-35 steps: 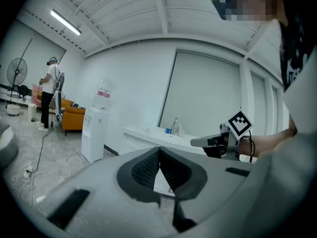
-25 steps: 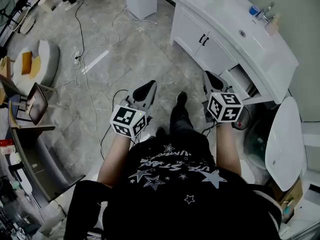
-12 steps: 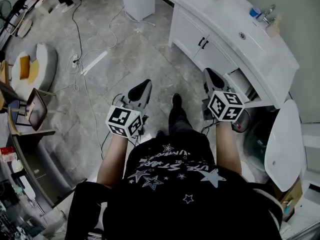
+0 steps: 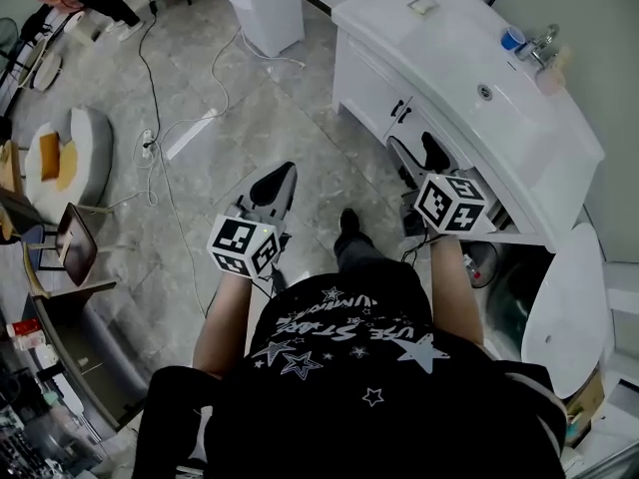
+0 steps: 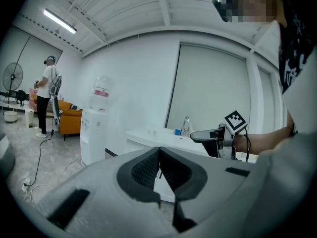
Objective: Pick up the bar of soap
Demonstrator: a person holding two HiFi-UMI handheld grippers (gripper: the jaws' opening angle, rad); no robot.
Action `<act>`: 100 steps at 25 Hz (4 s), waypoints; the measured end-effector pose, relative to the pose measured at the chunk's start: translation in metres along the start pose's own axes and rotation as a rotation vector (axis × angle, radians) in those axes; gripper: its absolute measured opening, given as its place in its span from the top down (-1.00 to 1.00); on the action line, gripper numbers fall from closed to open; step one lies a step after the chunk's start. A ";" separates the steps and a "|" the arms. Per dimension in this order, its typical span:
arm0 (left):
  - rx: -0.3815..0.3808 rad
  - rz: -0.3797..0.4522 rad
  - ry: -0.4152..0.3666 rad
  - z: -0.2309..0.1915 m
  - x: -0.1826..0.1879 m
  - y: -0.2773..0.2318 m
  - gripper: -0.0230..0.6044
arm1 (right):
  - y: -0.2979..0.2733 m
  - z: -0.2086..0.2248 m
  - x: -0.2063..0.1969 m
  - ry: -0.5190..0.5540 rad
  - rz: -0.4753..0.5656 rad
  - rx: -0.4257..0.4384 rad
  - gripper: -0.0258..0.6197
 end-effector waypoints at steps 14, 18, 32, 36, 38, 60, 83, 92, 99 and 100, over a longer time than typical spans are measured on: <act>0.031 -0.019 -0.020 -0.025 0.040 -0.159 0.90 | -0.098 0.108 0.101 -0.068 -0.037 0.018 -0.59; 0.034 -0.022 -0.038 -0.029 0.050 -0.185 0.90 | -0.112 0.129 0.110 -0.100 -0.043 0.017 -0.60; -0.020 -0.006 -0.072 -0.097 0.056 -0.261 0.90 | -0.164 0.156 0.119 -0.107 -0.057 -0.055 -0.58; -0.104 0.013 -0.067 -0.132 0.054 -0.310 0.90 | -0.189 0.168 0.130 -0.130 -0.027 -0.130 -0.56; -0.154 0.009 -0.076 -0.150 0.055 -0.337 0.89 | -0.207 0.173 0.139 -0.142 -0.017 -0.175 -0.53; -0.666 -0.044 -0.131 -0.282 0.090 -0.590 0.89 | -0.366 0.202 0.225 -0.355 0.161 -0.497 -0.24; -0.929 -0.064 -0.109 -0.269 0.085 -0.724 0.90 | -0.424 0.283 0.239 -0.494 -0.049 -0.826 0.22; -0.933 -0.084 -0.079 -0.270 0.075 -0.740 0.89 | -0.441 0.301 0.239 -0.479 -0.167 -0.879 0.23; -0.930 -0.095 -0.070 -0.274 0.069 -0.748 0.89 | -0.454 0.306 0.242 -0.457 -0.306 -0.970 0.29; -0.928 -0.095 -0.068 -0.274 0.068 -0.748 0.90 | -0.454 0.307 0.243 -0.455 -0.321 -0.975 0.30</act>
Point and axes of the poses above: the fingertips, and each gripper's own axes: y backward along the fingers, z to its right, x out of its top, the point moved 7 cm from there along y, backward along the fingers, and after that the axes turned 13 degrees about -y, right-handed, at the moved point
